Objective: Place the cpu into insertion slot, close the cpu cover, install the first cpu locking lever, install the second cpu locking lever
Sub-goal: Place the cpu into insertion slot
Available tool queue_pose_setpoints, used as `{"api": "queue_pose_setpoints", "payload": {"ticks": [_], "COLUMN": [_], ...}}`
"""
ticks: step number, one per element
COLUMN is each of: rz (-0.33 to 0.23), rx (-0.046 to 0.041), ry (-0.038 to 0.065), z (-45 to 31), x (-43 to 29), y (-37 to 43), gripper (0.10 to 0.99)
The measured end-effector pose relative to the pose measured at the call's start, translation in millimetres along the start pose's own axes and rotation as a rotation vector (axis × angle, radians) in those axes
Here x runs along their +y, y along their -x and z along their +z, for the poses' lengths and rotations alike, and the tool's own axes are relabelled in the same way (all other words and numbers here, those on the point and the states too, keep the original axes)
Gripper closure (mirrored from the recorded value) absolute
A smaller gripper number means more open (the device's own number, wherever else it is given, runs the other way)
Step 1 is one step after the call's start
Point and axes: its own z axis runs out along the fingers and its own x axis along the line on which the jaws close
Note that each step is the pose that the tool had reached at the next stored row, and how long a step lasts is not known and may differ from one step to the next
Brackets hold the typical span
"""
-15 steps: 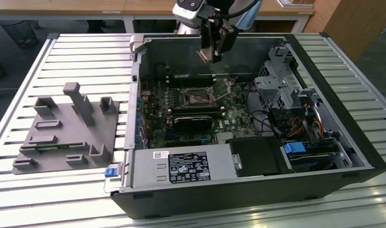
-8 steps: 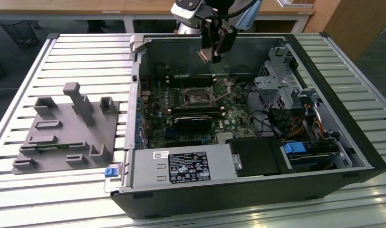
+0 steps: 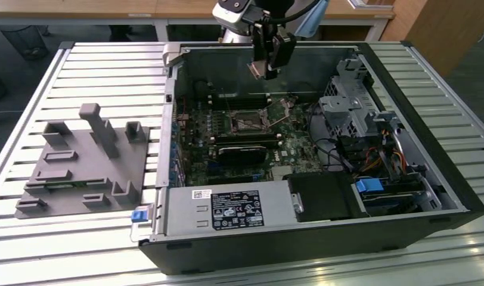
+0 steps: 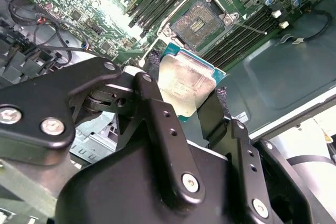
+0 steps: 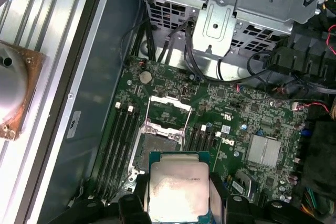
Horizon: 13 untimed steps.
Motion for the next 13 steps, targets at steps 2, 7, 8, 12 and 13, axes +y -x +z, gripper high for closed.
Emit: {"api": "queue_pose_setpoints", "payload": {"ticks": [2,7,8,12,13], "rz": [0.010,0.038,0.043,0.065,0.070], "rx": [-0.0009,-0.0033,-0.0038,-0.0058,-0.0062], "ry": [0.000,0.001,0.001,0.001,0.001], "z": [0.1,0.4,0.4,0.6,0.6], "x": [0.0,0.0,0.0,-0.1,-0.1], "y": [0.0,0.0,0.0,0.0,0.0], "gripper": [0.545,0.545,0.545,0.545,0.545]}}
